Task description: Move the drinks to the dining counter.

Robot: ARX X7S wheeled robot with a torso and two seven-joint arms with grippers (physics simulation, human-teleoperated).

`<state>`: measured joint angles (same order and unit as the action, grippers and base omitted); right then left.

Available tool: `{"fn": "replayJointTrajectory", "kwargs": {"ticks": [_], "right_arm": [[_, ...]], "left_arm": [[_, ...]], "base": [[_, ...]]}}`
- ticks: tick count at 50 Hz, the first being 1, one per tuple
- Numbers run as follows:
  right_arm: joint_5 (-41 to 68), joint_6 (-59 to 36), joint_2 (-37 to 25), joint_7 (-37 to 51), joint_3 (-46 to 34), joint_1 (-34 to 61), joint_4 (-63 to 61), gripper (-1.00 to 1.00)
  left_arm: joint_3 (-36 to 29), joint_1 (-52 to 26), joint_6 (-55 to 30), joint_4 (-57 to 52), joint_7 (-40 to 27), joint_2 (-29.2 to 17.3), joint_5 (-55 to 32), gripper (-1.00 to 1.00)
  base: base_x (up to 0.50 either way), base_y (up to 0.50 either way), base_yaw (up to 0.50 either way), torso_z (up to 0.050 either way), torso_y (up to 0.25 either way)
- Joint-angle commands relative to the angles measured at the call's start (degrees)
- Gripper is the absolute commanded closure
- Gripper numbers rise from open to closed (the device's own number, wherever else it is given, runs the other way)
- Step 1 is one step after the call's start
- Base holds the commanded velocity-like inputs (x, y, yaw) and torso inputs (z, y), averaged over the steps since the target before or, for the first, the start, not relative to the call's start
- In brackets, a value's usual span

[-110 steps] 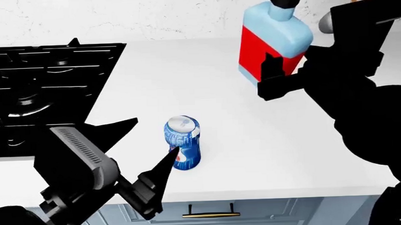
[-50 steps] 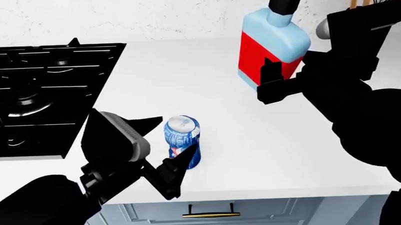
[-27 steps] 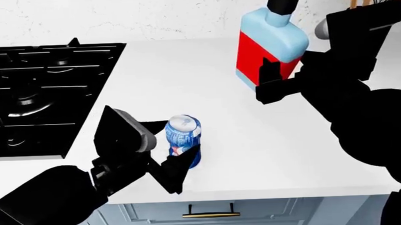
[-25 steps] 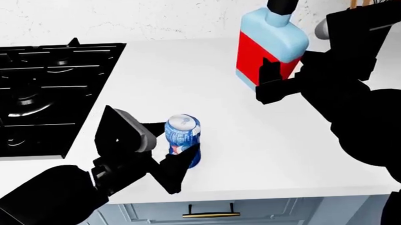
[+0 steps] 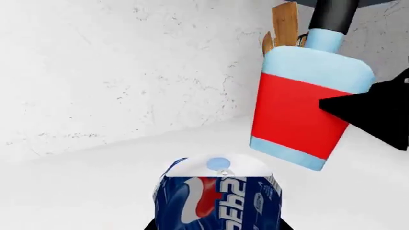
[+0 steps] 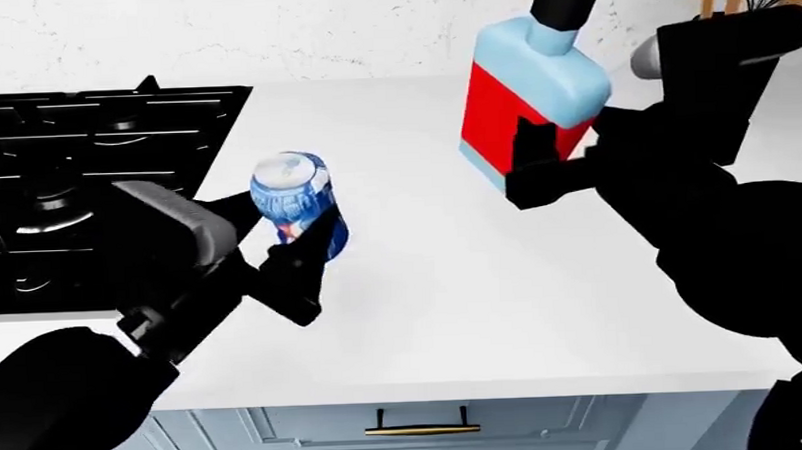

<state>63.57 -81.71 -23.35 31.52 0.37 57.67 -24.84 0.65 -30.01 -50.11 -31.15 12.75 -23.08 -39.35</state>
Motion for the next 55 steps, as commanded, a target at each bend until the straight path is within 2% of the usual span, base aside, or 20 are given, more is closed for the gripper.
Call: {"fn": "replayJointTrajectory", "kwargs": {"ticks": [1,3,5,13,55], "right_arm": [[-0.18,2.98,0.86,-2.33,0.23,-0.84,-2.10,1.00],[-1.36,5.21,0.93,-2.33,0.61,-1.44,-2.35,1.00],[-7.81,9.48,-1.96,-3.92,-4.78,-2.37,-5.98,1.00],[-7.57,8.15,-1.29,-2.10,-4.99,-1.74,-4.46,1.00],[-8.83,10.90,-1.88,-0.57,-6.82,-1.90,-4.01,1.00]], "left_arm": [[8.55,-1.98,1.26,-7.51,-11.27,3.55,-0.95,1.00],[10.68,-1.92,1.27,-8.88,-12.93,3.95,-1.69,1.00],[11.30,-2.11,2.02,-10.21,-15.13,3.62,0.50,1.00],[12.30,-1.59,2.47,-10.77,-15.79,3.39,0.34,1.00],[11.26,-0.31,3.86,-9.53,-15.65,2.24,0.34,1.00]], "base": [[0.00,0.00,0.00,0.000,0.000],[0.00,0.00,0.00,0.005,0.000],[0.00,0.00,0.00,0.000,0.000],[-0.07,0.01,0.00,0.000,0.003],[-0.50,0.25,0.00,0.000,0.000]]}}
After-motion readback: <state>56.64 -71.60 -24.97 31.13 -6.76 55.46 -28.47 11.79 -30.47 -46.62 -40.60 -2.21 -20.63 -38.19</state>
